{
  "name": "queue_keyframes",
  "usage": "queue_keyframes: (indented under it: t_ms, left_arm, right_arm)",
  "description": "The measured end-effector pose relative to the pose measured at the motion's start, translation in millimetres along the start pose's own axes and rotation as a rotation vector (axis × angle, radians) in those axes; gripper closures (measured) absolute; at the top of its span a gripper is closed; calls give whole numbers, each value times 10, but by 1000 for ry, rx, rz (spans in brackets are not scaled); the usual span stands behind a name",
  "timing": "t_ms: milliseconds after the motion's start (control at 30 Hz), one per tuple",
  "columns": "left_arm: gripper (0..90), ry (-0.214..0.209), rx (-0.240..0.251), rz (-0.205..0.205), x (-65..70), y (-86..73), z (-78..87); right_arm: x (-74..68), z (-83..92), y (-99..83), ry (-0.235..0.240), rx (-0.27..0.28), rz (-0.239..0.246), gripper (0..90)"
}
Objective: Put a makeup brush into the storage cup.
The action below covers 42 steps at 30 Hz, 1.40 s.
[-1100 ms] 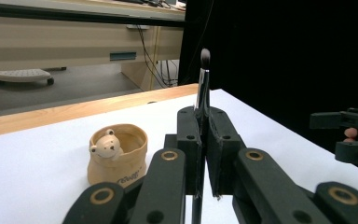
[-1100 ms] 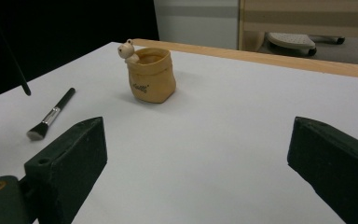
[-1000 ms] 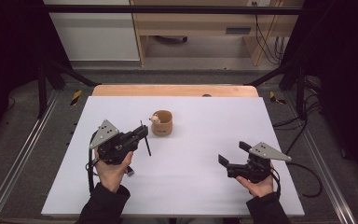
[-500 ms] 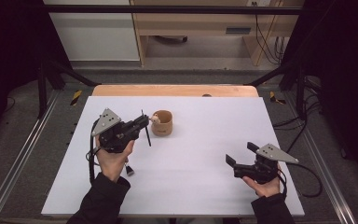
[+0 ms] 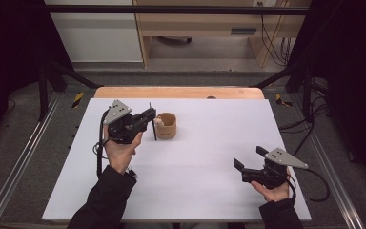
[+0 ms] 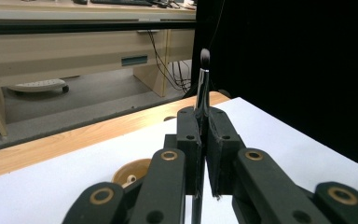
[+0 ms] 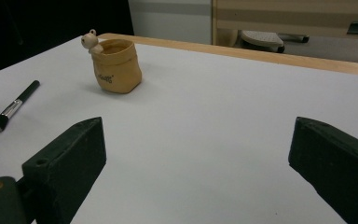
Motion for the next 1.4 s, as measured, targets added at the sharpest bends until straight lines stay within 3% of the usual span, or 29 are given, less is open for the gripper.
queue_keyframes:
  t_ms: [500,1400]
  left_arm:
    - [844,5,-21,-22,-34,125,-285]
    - [844,32,-12,-19,-237,216,-618]
  right_arm:
    - [46,25,-23,-9,-2,1,41]
    - [62,15,-29,-10,-8,-3,39]
Point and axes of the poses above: each handheld gripper's, and its own axes: z roughly backward along the jaws, y roughly out of its top, x roughly to its right, the point moved 3 cm from there along -z, roughly forward along the jaws, and after that the axes turned 13 degrees about -y, right-handed, at the moved point
